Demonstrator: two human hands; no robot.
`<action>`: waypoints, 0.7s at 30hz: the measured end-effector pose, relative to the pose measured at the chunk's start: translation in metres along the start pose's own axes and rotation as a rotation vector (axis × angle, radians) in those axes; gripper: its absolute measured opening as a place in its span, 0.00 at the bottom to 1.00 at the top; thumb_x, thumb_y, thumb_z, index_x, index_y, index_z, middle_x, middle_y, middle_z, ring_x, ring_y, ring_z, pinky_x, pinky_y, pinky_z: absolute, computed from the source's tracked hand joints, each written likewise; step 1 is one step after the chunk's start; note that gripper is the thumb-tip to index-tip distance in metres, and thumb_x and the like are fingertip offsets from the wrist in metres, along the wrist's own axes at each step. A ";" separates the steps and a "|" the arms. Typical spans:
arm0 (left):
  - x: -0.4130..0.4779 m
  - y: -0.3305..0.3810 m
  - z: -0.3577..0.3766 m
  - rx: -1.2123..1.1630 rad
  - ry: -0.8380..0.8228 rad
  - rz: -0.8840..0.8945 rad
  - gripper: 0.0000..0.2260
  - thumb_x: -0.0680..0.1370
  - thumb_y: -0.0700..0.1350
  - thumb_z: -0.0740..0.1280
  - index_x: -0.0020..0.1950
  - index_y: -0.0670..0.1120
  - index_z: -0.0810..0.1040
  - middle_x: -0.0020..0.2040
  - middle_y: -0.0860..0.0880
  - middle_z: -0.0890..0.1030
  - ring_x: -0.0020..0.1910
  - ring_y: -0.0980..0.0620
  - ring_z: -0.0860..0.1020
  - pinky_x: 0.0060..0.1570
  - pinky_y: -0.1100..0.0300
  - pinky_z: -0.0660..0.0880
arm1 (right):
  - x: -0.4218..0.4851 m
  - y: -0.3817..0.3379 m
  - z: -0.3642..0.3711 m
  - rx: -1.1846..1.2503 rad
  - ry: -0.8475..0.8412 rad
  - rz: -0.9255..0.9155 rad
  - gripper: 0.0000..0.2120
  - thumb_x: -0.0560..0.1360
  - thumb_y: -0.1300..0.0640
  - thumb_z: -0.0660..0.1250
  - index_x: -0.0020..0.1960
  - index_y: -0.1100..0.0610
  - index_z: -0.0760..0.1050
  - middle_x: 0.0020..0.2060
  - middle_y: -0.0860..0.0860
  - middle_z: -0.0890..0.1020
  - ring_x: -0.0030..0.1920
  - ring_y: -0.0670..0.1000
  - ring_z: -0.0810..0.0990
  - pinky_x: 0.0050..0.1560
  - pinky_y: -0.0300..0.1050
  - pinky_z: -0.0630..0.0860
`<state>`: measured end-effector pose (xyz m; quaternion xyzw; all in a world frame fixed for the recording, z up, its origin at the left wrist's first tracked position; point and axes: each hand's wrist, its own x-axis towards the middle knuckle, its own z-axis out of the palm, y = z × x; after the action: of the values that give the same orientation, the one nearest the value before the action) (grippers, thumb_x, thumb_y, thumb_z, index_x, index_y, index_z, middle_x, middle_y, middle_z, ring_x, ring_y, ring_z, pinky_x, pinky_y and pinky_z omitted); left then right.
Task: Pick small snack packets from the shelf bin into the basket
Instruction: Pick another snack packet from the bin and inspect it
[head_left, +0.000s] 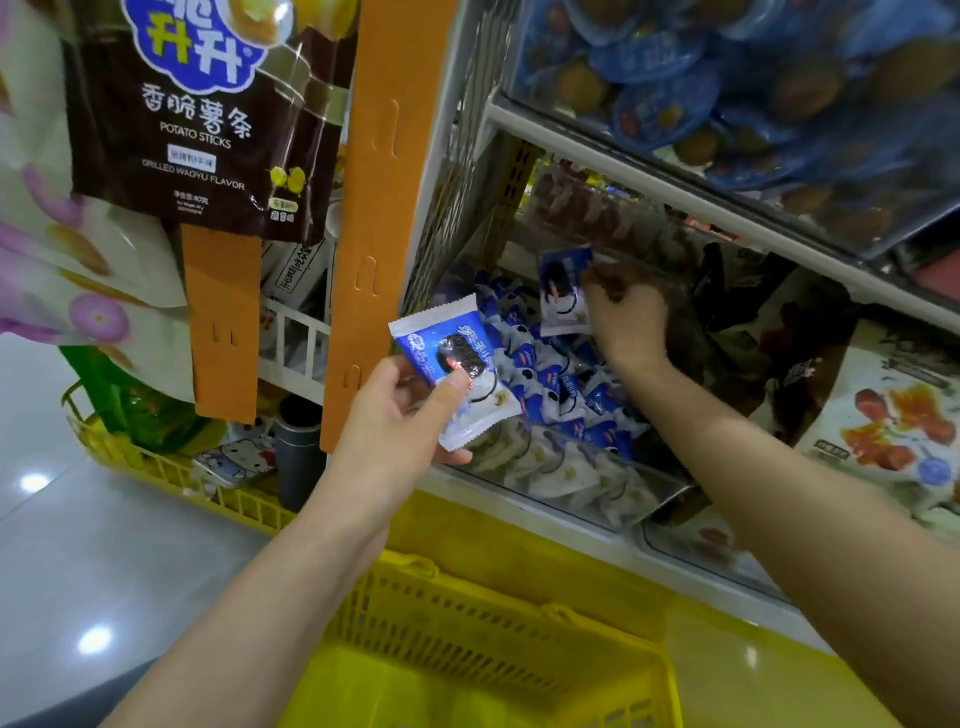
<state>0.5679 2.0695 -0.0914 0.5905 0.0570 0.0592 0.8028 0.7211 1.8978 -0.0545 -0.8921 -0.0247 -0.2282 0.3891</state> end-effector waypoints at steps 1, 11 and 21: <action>-0.001 0.000 0.001 0.005 0.012 -0.006 0.12 0.77 0.46 0.65 0.60 0.48 0.72 0.52 0.49 0.81 0.45 0.54 0.81 0.33 0.63 0.79 | -0.015 -0.008 -0.007 0.113 -0.012 0.003 0.08 0.78 0.55 0.62 0.48 0.58 0.77 0.38 0.47 0.77 0.38 0.44 0.74 0.36 0.31 0.66; -0.025 -0.001 0.010 -0.119 -0.173 -0.161 0.26 0.70 0.63 0.58 0.59 0.48 0.76 0.47 0.47 0.84 0.42 0.49 0.82 0.35 0.57 0.79 | -0.127 -0.052 -0.047 0.589 -0.553 0.184 0.05 0.76 0.61 0.64 0.42 0.58 0.76 0.33 0.50 0.81 0.32 0.44 0.78 0.33 0.37 0.77; -0.034 0.007 0.004 -0.015 -0.291 -0.031 0.18 0.75 0.47 0.67 0.64 0.51 0.72 0.53 0.49 0.83 0.49 0.50 0.82 0.40 0.57 0.80 | -0.130 -0.050 -0.043 0.263 -0.477 0.060 0.09 0.76 0.51 0.64 0.56 0.49 0.75 0.50 0.43 0.81 0.50 0.43 0.79 0.52 0.40 0.75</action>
<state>0.5343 2.0626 -0.0829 0.5858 -0.0510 -0.0391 0.8079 0.5773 1.9194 -0.0497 -0.8627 -0.1187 0.0051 0.4915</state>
